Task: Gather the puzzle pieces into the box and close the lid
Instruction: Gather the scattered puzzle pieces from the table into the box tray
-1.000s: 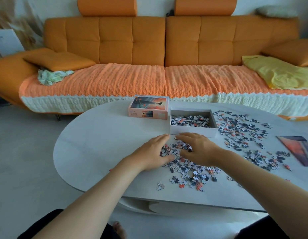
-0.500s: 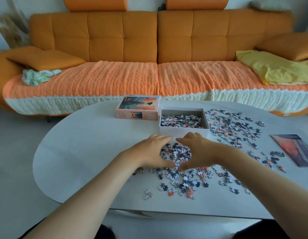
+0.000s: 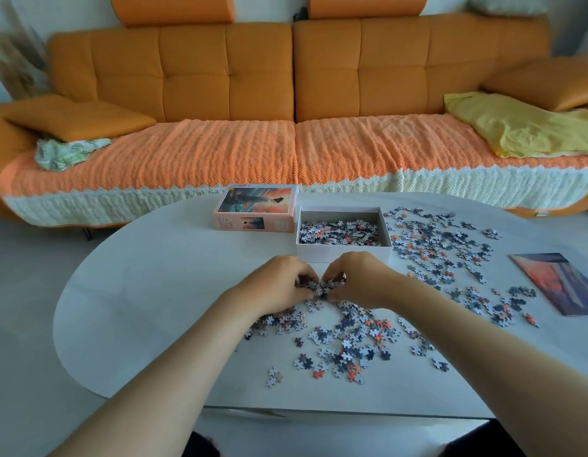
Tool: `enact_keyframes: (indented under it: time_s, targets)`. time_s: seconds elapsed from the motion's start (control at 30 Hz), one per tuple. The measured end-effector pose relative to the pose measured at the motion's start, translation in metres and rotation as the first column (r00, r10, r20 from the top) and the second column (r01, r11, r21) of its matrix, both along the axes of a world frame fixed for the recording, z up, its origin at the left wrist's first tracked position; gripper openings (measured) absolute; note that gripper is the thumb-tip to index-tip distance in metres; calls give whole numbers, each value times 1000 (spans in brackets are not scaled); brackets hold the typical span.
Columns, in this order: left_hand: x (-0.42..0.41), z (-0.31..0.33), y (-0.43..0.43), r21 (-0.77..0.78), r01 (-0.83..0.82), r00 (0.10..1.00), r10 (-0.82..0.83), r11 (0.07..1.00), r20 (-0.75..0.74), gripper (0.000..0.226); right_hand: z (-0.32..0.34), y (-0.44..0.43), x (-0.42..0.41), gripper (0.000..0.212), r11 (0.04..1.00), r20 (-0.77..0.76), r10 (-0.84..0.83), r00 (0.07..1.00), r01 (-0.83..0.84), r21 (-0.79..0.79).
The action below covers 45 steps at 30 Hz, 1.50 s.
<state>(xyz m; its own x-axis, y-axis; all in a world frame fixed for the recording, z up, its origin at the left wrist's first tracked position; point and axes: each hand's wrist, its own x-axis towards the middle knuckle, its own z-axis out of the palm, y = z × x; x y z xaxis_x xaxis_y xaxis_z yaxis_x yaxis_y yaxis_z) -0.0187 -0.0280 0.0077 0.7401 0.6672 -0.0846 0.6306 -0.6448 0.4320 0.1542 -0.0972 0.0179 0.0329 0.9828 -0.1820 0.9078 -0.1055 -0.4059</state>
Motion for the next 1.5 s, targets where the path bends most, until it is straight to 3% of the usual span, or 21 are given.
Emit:
enact_keyframes:
  time_s: [0.13,0.37,0.47,0.6,0.67,0.73,0.9,1.03,1.1,1.2,1.37,1.5]
  targets:
    - [3,4,6,-39,-21,1000,22,999,21,15,4,2,8,26,1000,-18,-5,1000,6,22]
    - [18,22,16,-71,-46,987,56,996,149,16,16,8,22,15,998,-98,-41,994,46,39]
    - [33,26,27,-49,-93,958,103,994,267,14,27,16,32,10,978,-175,-110,978,138,158]
    - [56,24,44,-28,-184,895,179,983,409,15,25,33,43,13,875,-277,-206,939,303,377]
    - [63,18,49,-35,-167,902,167,985,399,19,19,40,47,19,875,-251,-221,942,306,376]
    - [64,10,51,-2,-128,943,122,992,308,22,15,42,49,25,938,-150,-173,973,210,277]
    - [51,3,55,206,-86,973,38,975,230,27,10,42,52,31,967,-20,-118,993,119,227]
    - [34,-3,52,227,-95,970,40,969,238,24,10,35,46,30,921,-15,-112,994,109,374]
    - [28,-3,46,352,-105,950,-11,930,313,13,14,27,40,26,900,1,-31,1000,28,436]
    - [21,3,32,388,-89,946,-44,917,321,4,20,14,29,24,945,59,68,996,-84,316]
    - [6,-15,18,292,-71,994,45,954,96,20,1,-2,19,38,994,324,81,943,-101,48]
    - [5,-25,9,176,-38,999,34,984,26,35,-12,-7,9,37,998,237,67,969,-66,-11]
